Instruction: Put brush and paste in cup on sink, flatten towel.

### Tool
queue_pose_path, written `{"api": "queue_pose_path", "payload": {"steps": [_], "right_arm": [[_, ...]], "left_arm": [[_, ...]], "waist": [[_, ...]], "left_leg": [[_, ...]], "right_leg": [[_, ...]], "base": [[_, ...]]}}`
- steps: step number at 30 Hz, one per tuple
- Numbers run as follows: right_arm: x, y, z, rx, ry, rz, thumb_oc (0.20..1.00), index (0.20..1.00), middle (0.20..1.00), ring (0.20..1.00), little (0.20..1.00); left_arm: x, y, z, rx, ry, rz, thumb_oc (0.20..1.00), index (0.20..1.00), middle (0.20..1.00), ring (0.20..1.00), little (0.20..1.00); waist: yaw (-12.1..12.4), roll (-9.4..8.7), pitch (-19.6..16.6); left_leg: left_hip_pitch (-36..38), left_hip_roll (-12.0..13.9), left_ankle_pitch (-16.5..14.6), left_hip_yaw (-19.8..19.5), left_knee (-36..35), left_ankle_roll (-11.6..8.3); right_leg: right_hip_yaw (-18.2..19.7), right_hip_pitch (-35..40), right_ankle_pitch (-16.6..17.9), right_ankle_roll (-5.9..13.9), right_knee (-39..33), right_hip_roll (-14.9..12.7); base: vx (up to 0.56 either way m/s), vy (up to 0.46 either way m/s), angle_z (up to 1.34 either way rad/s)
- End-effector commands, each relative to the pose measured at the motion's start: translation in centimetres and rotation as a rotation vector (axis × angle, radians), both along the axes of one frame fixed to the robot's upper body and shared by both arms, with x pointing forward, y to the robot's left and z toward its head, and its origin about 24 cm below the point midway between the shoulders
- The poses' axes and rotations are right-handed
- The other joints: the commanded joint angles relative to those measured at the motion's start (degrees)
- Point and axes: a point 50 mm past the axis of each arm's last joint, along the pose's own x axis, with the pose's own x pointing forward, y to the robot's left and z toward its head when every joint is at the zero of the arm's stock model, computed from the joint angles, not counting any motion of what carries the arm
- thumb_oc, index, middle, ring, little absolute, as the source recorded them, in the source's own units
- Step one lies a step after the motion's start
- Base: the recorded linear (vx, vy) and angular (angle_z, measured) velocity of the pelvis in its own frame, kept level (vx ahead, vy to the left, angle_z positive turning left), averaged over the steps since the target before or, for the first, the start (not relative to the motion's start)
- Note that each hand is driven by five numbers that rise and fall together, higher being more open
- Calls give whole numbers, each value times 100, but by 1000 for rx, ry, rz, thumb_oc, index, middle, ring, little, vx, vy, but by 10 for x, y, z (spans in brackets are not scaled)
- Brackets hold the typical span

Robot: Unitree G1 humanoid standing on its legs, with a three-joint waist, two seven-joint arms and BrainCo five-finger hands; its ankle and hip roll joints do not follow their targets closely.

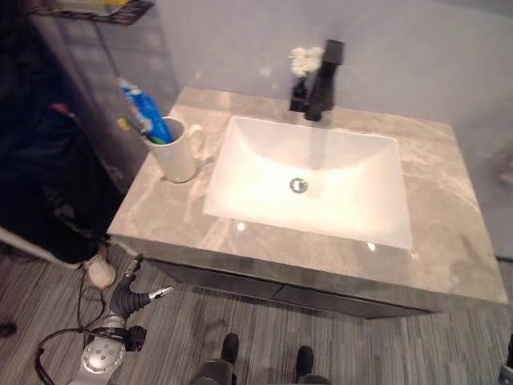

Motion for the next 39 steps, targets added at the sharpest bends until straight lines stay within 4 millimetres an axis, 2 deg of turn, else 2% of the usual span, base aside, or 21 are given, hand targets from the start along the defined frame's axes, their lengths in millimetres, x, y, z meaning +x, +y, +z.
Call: {"api": "queue_pose_path", "payload": {"steps": [1, 2, 6, 7, 8, 11, 12, 14, 16, 17, 20, 25, 26, 27, 29, 31, 32, 33, 34, 37, 39], "right_arm": [[4, -10, -5, 63, -55, -75, 1000, 1000, 1000, 1000, 1000], [3, -10, -6, 66, -55, -75, 1000, 1000, 1000, 1000, 1000], [-6, -25, -67, 307, 64, -130, 1000, 1000, 1000, 1000, 1000], [-13, -29, -84, 363, 106, -162, 1000, 1000, 1000, 1000, 1000], [-23, -34, -113, 467, 169, -185, 1000, 1000, 1000, 1000, 1000], [-41, -37, -166, 680, 269, -243, 1000, 1000, 1000, 1000, 1000], [-41, -37, -166, 680, 267, -241, 1000, 1000, 1000, 1000, 1000], [-62, -34, -210, 829, 421, -300, 1000, 1000, 1000, 1000, 1000], [-76, -28, -236, 938, 499, -324, 1000, 1000, 1000, 1000, 1000], [-76, -29, -236, 939, 498, -322, 1000, 1000, 1000, 1000, 1000], [-100, -4, -287, 1155, 762, -319, 1000, 1000, 1000, 1000, 1000], [-122, 40, -329, 1320, 1107, -210, 1000, 1000, 1000, 1000, 1000], [-131, 50, -338, 1317, 1309, -171, 1000, 1000, 1000, 1000, 1000], [-130, 57, -342, 1288, 1430, -99, 1000, 1000, 1000, 1000, 1000], [-128, 58, -343, 1235, 1554, -55, 1000, 1000, 1000, 1000, 1000], [-128, 59, -343, 1234, 1557, -53, 1000, 1000, 1000, 1000, 1000], [-124, 69, -348, 1210, 1620, 28, 1000, 1000, 1000, 1000, 1000], [-117, 86, -354, 1187, 1672, 139, 1000, 1000, 1000, 1000, 1000], [-113, 91, -356, 1179, 1683, 174, 1000, 1000, 1000, 1000, 1000], [-106, 102, -358, 1170, 1704, 236, 1000, 1000, 1000, 1000, 1000], [-110, 104, -359, 1189, 1705, 222, 1000, 1000, 1000, 1000, 1000]], "left_arm": [[-3, 8, 17, 95, -58, -23, 1000, 1000, 1000, 1000, 1000], [-3, 9, 17, 98, -56, -25, 1000, 1000, 1000, 1000, 1000], [-7, 13, 17, 109, -53, 5, 1000, 1000, 1000, 1000, 1000], [-6, 14, 16, 112, -52, 7, 1000, 1000, 1000, 1000, 1000], [-4, 13, 14, 109, -49, 13, 1000, 1000, 1000, 1000, 1000], [-3, 11, 9, 101, -29, 5, 1000, 1000, 1000, 1000, 1000], [-3, 11, 9, 101, -29, 6, 1000, 1000, 1000, 1000, 1000], [-5, 7, 4, 79, -11, -5, 1000, 1000, 1000, 1000, 1000], [-8, 4, 1, 64, 0, -10, 1000, 1000, 1000, 1000, 1000], [-8, 5, 1, 64, 0, -9, 1000, 1000, 1000, 1000, 1000], [-7, -1, -1, 53, -3, -18, 1000, 1000, 1000, 1000, 1000], [-3, -8, -3, 23, -5, -39, 1000, 1000, 1000, 1000, 1000], [3, -10, 1, 17, -23, -78, 1000, 1000, 1000, 1000, 1000], [4, -10, 3, 16, -31, -91, 1000, 1000, 1000, 1000, 1000], [5, -8, 7, 22, -42, -104, 1000, 1000, 1000, 1000, 1000], [4, -7, 7, 23, -41, -103, 1000, 1000, 1000, 1000, 1000], [3, -3, 10, 34, -34, -100, 1000, 1000, 1000, 1000, 1000], [0, -2, 6, 25, -14, -95, 1000, 1000, 1000, 1000, 1000], [-2, 0, 3, 17, -2, -81, 1000, 1000, 1000, 1000, 1000], [-2, 4, 4, -6, -13, -44, 1000, 1000, 1000, 1000, 1000], [1, 3, 4, -14, -19, -46, 1000, 1000, 1000, 1000, 1000]], "waist": [[115, -40, -107], [128, -47, -113], [76, -9, 97], [12, 43, 149], [-76, 146, 199], [-93, 213, 192], [-87, 210, 200], [-91, 242, 214], [-75, 252, 234], [-79, 249, 243], [-59, 339, 266], [-22, 382, 311], [9, 369, 418], [68, 372, 476], [195, 334, 499], [174, 327, 486], [186, 282, 466], [268, 242, 432], [309, 241, 428], [353, 310, 365], [338, 418, 293]], "left_leg": [[44, -120, -9, -92, -438, 205], [47, -112, -13, -84, -438, 204], [72, 47, -14, 234, -439, 175], [75, 71, 9, 236, -439, 191], [75, 92, 55, 295, -439, 227], [157, 18, 37, 440, -423, 269], [147, 22, 70, 452, -428, 266], [234, -68, 65, 536, -394, 236], [325, -106, 65, 562, -371, 215], [341, -106, 62, 561, -374, 212], [436, -124, -49, 574, -245, 190], [340, -184, -202, 525, 255, 90], [16, -267, -381, 539, 969, -104], [-202, -315, -297, 468, 1382, -232], [-480, -354, -165, 265, 1688, -396], [-507, -355, -176, 254, 1716, -400], [-542, 162, -248, 525, 1398, -313], [-541, 484, -50, 437, 1055, -325], [-591, 660, 114, 310, 939, -372], [-324, 744, 178, -69, 546, -473], [-61, 680, 240, -83, 107, -463]], "right_leg": [[-199, -97, 1054, 501, 188, -289], [-189, -102, 1056, 500, 195, -282], [-645, -295, 835, 470, 436, -56], [-584, -318, 525, 372, 610, 154], [-406, -388, -38, 160, 941, 565], [-371, -322, -633, -112, 1324, 1127], [-368, -345, -619, -126, 1343, 1127], [-330, -282, -811, -279, 1304, 1437], [-364, -174, -810, -339, 1162, 1426], [-365, -150, -807, -341, 1144, 1428], [-358, 49, -810, -400, 888, 1483], [-373, 249, -753, -455, 515, 1410], [-439, 337, -781, -495, 408, 1333], [-457, 358, -768, -534, 382, 1307], [-503, 367, -760, -563, 352, 1231], [-517, 358, -764, -565, 351, 1233], [-663, 388, -785, -496, 388, 1069], [-729, 427, -794, -460, 425, 962], [-728, 426, -808, -440, 462, 918], [-706, 409, -890, -394, 561, 836], [-741, 458, -827, -360, 481, 816]], "base": [[13, 15, -22], [-25, 26, -16], [-63, 42, -42], [-41, 158, -63], [-6, 192, -39], [4, 139, -16], [14, 101, -18], [33, 79, -22], [50, 19, -11], [71, -14, -6], [56, -30, 2], [45, -66, 18], [-13, -103, 20], [-51, -96, 32], [-43, -46, 78], [10, 5, 34], [67, 76, 0], [94, 106, 35], [91, 113, 51], [58, 122, 19], [72, 136, -13]]}}
